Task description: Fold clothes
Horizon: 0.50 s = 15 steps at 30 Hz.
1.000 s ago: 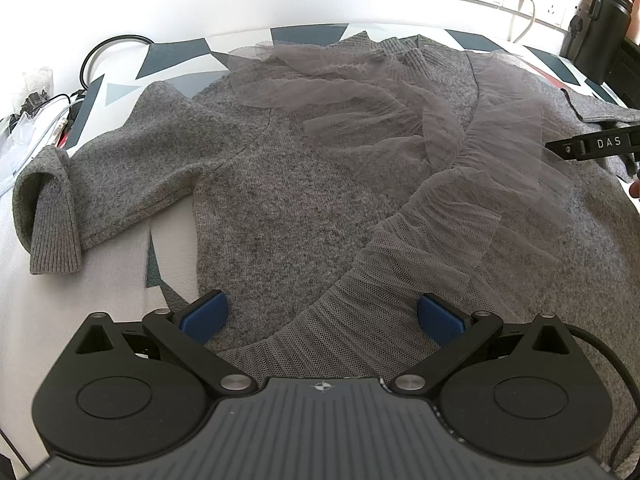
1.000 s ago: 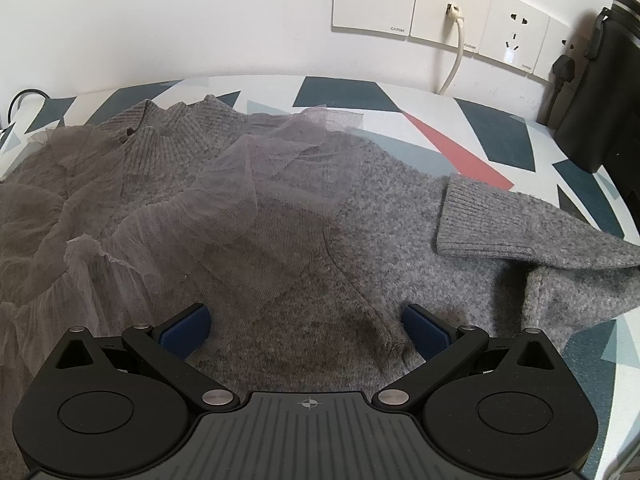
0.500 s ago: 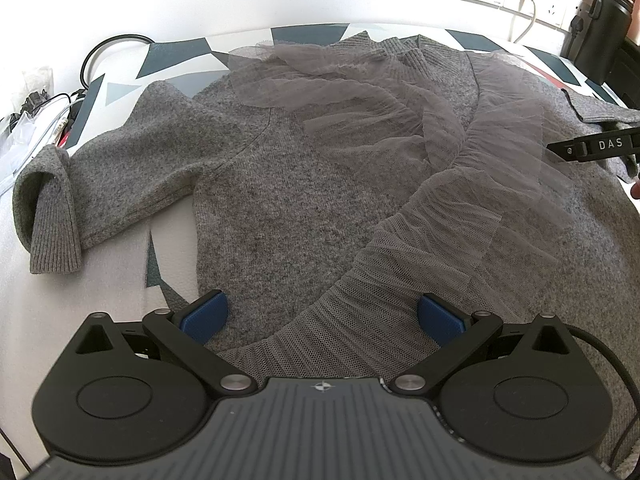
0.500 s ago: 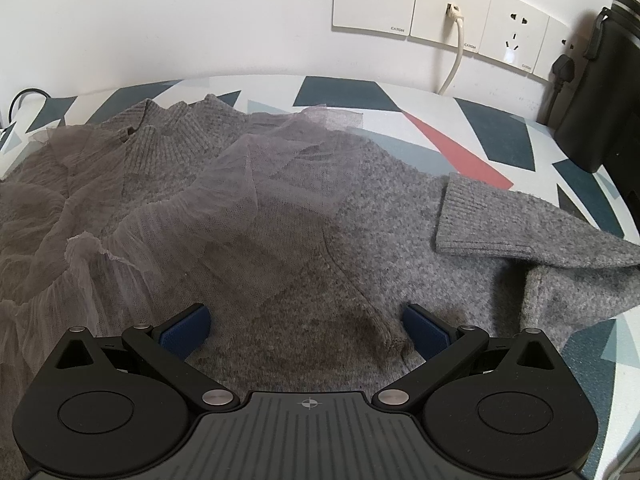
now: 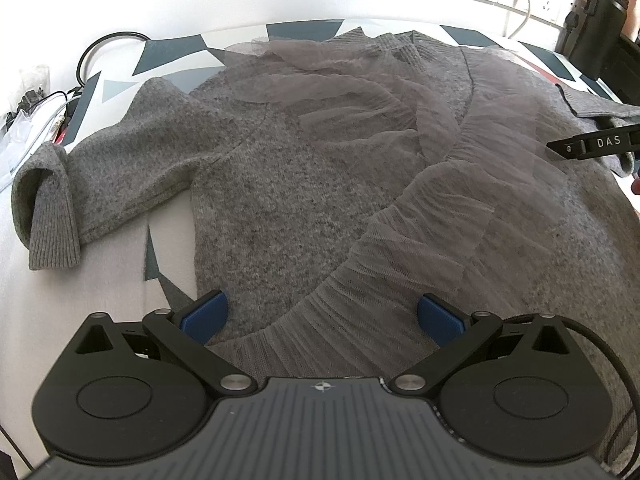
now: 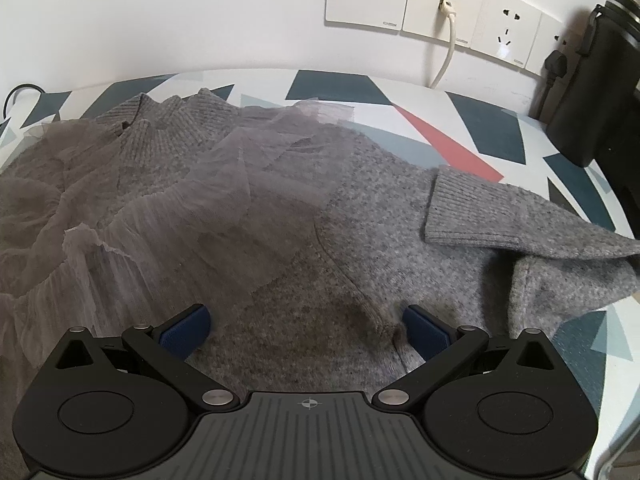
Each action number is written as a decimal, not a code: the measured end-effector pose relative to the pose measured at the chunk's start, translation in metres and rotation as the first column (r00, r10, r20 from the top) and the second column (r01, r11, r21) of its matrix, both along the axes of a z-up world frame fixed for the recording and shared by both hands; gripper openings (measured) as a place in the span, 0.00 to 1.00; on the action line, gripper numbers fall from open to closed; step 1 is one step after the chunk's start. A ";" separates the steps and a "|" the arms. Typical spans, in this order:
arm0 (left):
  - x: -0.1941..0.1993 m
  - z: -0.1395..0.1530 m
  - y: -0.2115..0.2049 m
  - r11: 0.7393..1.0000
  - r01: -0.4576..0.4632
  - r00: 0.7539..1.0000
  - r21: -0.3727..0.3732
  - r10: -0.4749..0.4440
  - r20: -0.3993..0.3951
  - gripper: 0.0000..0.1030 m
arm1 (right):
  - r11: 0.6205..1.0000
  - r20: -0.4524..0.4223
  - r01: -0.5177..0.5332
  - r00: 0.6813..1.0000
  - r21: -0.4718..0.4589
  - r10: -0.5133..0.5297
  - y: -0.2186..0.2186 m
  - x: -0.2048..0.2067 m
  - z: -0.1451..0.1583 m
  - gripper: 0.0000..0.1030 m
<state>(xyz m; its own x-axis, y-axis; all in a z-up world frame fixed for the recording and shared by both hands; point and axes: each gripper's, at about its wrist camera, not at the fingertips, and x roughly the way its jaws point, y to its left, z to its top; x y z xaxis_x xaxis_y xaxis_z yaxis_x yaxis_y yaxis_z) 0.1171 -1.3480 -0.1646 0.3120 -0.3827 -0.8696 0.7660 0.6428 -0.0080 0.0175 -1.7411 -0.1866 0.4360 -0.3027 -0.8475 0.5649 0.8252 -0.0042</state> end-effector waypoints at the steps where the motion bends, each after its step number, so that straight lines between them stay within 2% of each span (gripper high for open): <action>1: 0.000 0.000 0.000 1.000 0.001 1.000 -0.001 -0.001 -0.001 1.00 | 1.000 -0.001 0.002 1.000 -0.001 -0.002 0.000 -0.001 0.000 0.99; 15: 0.007 0.002 0.003 0.999 -0.035 0.999 -0.032 0.034 -0.028 1.00 | 1.000 0.006 0.010 1.000 0.001 -0.010 0.000 -0.010 -0.001 0.99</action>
